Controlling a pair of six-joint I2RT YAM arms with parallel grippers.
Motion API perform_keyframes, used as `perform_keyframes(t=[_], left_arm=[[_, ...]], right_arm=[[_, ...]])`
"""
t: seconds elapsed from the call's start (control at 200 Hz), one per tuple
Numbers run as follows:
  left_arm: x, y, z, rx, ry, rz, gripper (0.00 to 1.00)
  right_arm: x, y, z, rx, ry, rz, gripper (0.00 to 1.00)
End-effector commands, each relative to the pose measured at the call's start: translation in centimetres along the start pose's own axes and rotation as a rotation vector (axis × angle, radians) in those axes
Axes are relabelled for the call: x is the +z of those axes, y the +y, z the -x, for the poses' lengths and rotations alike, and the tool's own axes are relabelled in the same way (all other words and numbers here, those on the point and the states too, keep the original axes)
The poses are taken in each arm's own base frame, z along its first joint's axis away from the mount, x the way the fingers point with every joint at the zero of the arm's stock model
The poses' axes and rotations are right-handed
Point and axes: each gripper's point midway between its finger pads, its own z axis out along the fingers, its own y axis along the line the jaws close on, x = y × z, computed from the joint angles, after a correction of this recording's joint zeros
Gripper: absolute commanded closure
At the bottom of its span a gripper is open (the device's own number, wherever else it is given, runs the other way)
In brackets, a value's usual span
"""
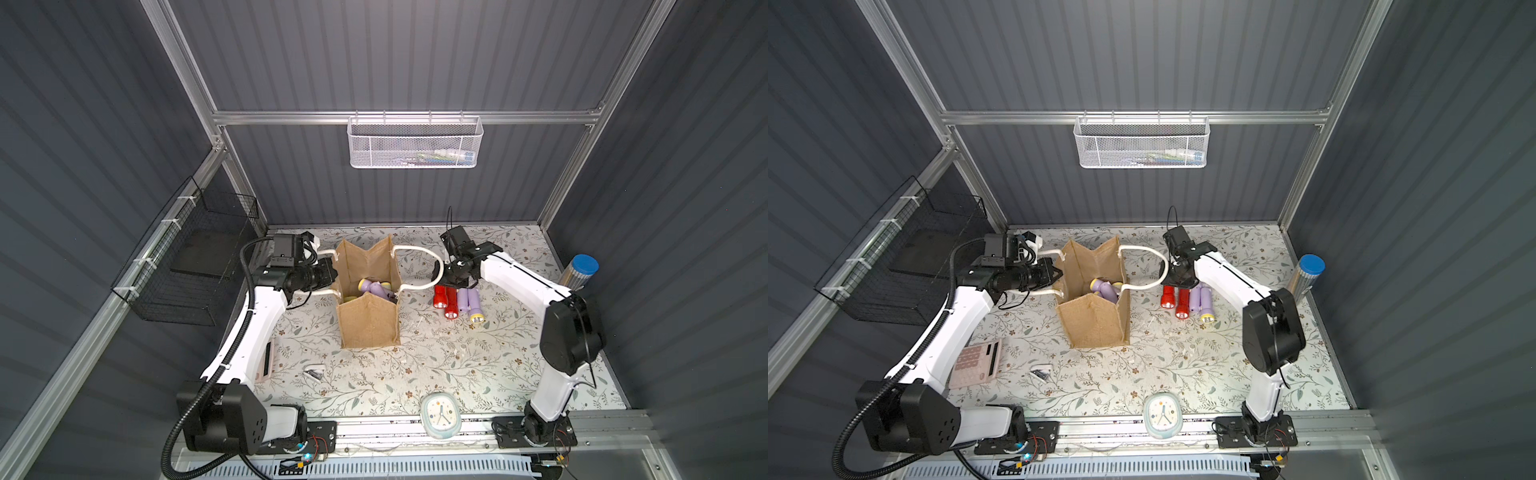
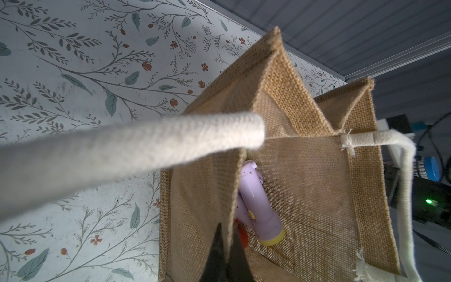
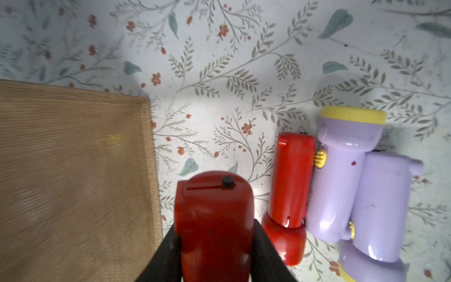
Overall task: Put the flashlights into the tote bags
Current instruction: Pick up the flashlight from the center of the board.
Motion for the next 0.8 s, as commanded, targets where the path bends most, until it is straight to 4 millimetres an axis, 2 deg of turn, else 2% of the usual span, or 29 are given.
perform_keyframes(t=[0.0, 0.18, 0.27, 0.335, 0.395, 0.505, 0.695, 0.795], left_arm=[[-1.6, -1.1, 1.0, 0.018, -0.042, -0.02, 1.0], [-2.0, -1.4, 1.2, 0.019, -0.057, -0.029, 1.0], [-2.1, -1.8, 1.3, 0.018, -0.056, -0.043, 1.0], [-2.3, -1.9, 1.3, 0.021, -0.061, -0.047, 1.0], [-2.5, -2.0, 1.4, 0.023, -0.067, -0.047, 1.0], [-2.2, -2.3, 1.2, 0.021, -0.05, -0.067, 1.0], [-1.5, -2.6, 0.9, 0.021, -0.035, -0.088, 1.0], [-1.6, -3.0, 1.0, 0.026, -0.043, -0.099, 1.0]], right_arm=[[-1.7, -0.8, -0.1, 0.053, -0.02, 0.023, 0.81], [-6.3, -5.0, 2.3, 0.125, -0.167, -0.167, 0.85], [-8.4, -5.4, 3.7, 0.113, -0.233, -0.215, 0.85], [-10.1, -5.0, 4.7, 0.107, -0.273, -0.21, 0.85], [-11.5, -3.7, 5.6, 0.101, -0.313, -0.155, 0.85], [-14.0, -0.2, 6.9, 0.103, -0.378, 0.019, 0.85], [-17.5, 7.3, 7.9, 0.043, -0.43, 0.266, 0.84], [-18.4, 11.5, 7.8, -0.021, -0.437, 0.363, 0.83]])
